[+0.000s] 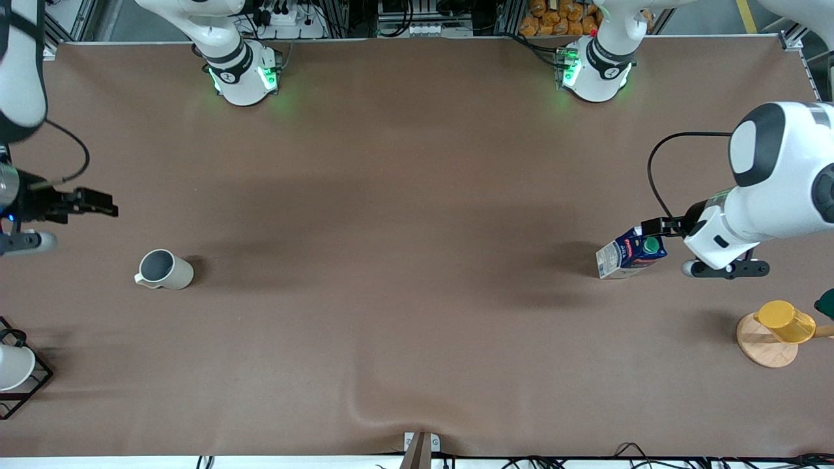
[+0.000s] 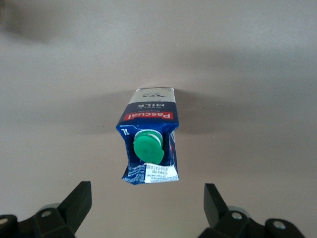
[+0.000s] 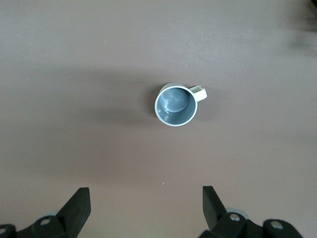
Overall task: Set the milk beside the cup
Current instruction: 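Close the left gripper on the milk carton while the right gripper grasps the mug, then carry the mug with the right gripper toward the table middle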
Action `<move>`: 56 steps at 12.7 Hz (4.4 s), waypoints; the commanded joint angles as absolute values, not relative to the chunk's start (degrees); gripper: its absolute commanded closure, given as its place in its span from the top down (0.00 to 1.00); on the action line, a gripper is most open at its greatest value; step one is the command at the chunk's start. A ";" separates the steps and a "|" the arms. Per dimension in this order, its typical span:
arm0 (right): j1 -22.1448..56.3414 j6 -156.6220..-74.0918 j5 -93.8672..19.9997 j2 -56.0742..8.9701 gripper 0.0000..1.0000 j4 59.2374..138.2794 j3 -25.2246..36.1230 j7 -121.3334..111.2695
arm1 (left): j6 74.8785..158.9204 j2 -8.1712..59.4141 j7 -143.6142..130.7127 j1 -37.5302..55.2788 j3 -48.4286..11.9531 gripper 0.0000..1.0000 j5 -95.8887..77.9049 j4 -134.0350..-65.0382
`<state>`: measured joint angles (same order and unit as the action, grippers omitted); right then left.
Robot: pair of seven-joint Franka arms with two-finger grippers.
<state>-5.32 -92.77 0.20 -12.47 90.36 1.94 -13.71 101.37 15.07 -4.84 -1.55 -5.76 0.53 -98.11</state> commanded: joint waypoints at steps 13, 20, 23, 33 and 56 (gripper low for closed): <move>-11.07 -106.95 4.04 -29.17 1.00 90.97 1.14 -13.71 | 107.58 19.77 -5.71 -2.02 -5.80 1.00 0.09 -101.60; -11.16 -114.35 -0.26 -35.68 0.44 92.63 1.14 -13.45 | 107.75 20.65 -5.71 -2.11 -5.71 0.56 0.44 -101.16; -11.25 -114.00 -0.70 -35.60 0.00 92.90 1.14 -13.45 | 107.75 20.57 -5.63 -2.02 -5.80 0.43 1.66 -100.64; -3.53 -95.64 -4.91 -32.00 0.00 84.38 0.44 6.28 | 100.39 16.09 -5.01 -1.76 -6.24 0.19 1.41 -95.81; 39.81 -124.28 -13.36 -44.74 0.00 78.40 0.62 71.54 | 92.37 15.47 -17.39 -1.58 -16.43 0.22 1.41 -88.59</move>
<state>38.96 -124.88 -12.40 -43.14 80.75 -0.12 70.86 93.39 15.86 -15.15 -1.42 -15.37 1.01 -88.91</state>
